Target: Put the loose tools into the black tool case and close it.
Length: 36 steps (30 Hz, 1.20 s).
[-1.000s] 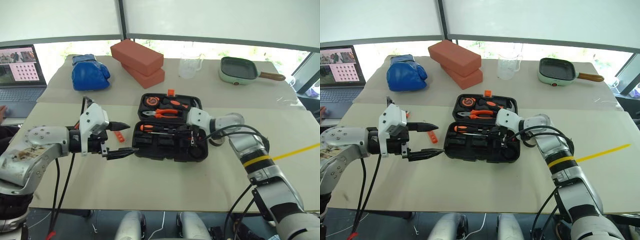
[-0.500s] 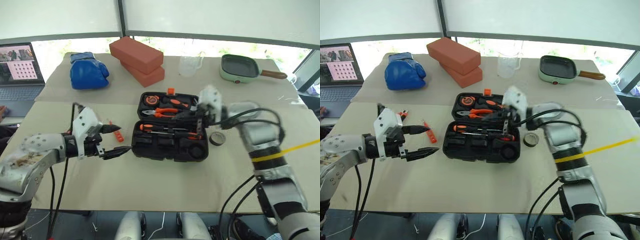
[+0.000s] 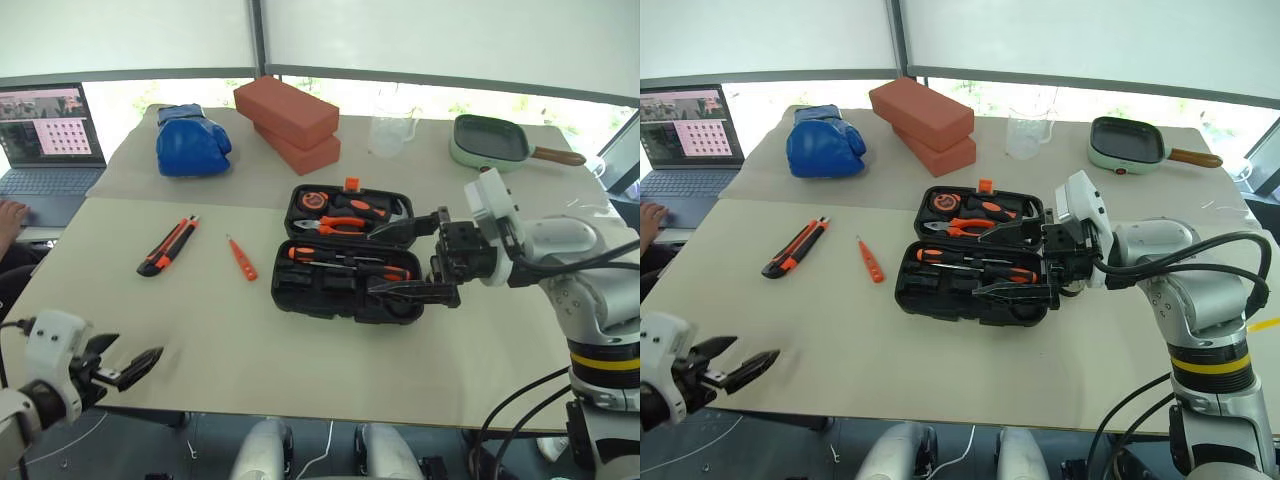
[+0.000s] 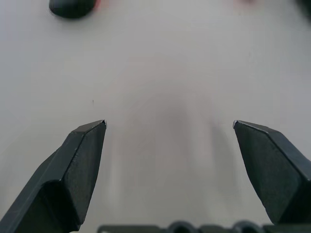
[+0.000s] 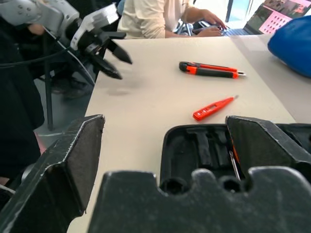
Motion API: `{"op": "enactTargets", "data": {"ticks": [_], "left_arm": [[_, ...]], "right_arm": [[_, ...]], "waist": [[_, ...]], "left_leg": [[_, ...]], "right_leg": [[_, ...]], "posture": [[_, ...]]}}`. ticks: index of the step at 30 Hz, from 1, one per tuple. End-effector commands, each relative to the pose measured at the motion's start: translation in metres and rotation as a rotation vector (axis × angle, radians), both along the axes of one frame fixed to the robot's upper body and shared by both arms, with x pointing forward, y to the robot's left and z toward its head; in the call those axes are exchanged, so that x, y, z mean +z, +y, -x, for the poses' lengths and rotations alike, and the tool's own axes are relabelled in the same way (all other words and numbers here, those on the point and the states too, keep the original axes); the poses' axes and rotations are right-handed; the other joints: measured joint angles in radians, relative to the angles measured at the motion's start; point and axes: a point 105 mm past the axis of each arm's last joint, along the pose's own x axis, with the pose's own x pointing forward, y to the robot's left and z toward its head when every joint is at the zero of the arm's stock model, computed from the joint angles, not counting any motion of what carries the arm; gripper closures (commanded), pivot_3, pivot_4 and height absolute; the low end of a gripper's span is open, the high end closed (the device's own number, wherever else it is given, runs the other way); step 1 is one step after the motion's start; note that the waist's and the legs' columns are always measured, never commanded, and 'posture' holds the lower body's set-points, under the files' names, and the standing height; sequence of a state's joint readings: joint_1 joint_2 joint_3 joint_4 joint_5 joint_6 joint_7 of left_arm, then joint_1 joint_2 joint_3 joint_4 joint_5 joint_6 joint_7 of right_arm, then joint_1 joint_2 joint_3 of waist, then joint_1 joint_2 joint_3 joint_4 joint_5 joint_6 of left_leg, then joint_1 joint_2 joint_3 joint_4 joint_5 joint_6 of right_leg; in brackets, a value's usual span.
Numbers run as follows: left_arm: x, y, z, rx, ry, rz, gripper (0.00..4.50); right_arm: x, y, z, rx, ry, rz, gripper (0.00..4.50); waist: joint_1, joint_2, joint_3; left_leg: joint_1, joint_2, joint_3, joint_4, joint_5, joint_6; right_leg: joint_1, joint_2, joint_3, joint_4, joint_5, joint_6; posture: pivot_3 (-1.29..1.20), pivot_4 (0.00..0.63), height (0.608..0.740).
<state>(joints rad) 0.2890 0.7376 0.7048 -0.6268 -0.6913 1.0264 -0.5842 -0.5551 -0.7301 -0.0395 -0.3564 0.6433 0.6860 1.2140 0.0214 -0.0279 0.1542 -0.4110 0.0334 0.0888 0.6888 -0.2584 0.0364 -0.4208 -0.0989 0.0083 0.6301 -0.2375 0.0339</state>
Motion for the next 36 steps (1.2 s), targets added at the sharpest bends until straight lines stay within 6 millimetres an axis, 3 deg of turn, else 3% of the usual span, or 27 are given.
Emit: {"op": "enactTargets", "data": {"ticks": [1,7,10,13,25,30,34,36], "left_arm": [[0.01,-0.024,-0.022,-0.038,0.069,0.037,0.0],[0.016,-0.047,-0.064,-0.001,0.2,0.097,0.0],[0.019,-0.057,-0.109,0.112,0.228,0.155,0.0],[0.016,-0.07,-0.13,0.164,0.29,0.196,0.0],[0.004,-0.109,-0.156,0.229,0.504,0.205,0.0],[-0.006,-0.115,-0.159,0.251,0.565,0.176,0.0],[-0.019,-0.116,-0.158,0.277,0.624,0.173,0.95],[-0.023,-0.114,-0.159,0.295,0.639,0.17,1.76]], "right_arm": [[0.008,-0.001,0.004,-0.027,-0.054,-0.016,0.02],[0.006,0.002,0.007,-0.072,-0.067,-0.039,0.02],[0.0,0.004,0.011,-0.122,-0.086,-0.058,0.02],[-0.004,0.003,0.012,-0.171,-0.086,-0.075,0.02],[-0.012,-0.002,0.023,-0.259,-0.105,-0.082,0.02],[-0.008,-0.001,0.027,-0.265,-0.119,-0.087,0.02],[-0.001,0.0,0.031,-0.246,-0.139,-0.086,0.0],[0.003,0.001,0.032,-0.243,-0.146,-0.093,0.0]], "waist": [[0.0,-0.001,0.0],[-0.02,-0.004,0.001],[-0.018,-0.006,0.002],[-0.01,-0.007,0.002],[-0.007,-0.008,0.002],[-0.004,-0.008,0.002],[-0.003,-0.007,0.001],[-0.002,-0.007,0.001]], "left_leg": [[0.0,0.0,0.0,0.0,0.001,0.002],[-0.004,-0.001,-0.002,0.0,0.005,0.003],[-0.004,-0.001,-0.002,-0.002,0.005,0.002],[-0.004,-0.001,-0.004,-0.002,0.006,0.001],[-0.004,-0.003,-0.003,-0.002,0.006,0.001],[-0.004,-0.005,-0.003,-0.002,0.007,0.0],[-0.003,-0.006,-0.003,-0.002,0.01,-0.006],[-0.003,-0.006,-0.003,-0.002,0.009,-0.004]], "right_leg": [[0.001,0.001,0.0,0.0,0.002,0.003],[0.0,0.007,0.002,0.001,0.005,0.007],[-0.001,0.007,0.003,0.002,0.005,0.007],[0.0,0.007,0.002,0.002,0.005,0.007],[-0.001,0.005,0.003,0.002,0.006,0.008],[0.0,0.004,0.002,0.001,0.006,0.008],[0.001,0.004,0.002,0.001,0.006,0.008],[0.002,0.004,0.002,0.001,0.006,0.008]], "posture": [[0.0,0.15,0.738],[0.0,0.15,0.738],[0.0,0.15,0.738],[0.0,0.15,0.738],[0.0,0.15,0.738],[0.0,0.15,0.738],[0.0,0.15,0.738],[0.0,0.15,0.738]]}}
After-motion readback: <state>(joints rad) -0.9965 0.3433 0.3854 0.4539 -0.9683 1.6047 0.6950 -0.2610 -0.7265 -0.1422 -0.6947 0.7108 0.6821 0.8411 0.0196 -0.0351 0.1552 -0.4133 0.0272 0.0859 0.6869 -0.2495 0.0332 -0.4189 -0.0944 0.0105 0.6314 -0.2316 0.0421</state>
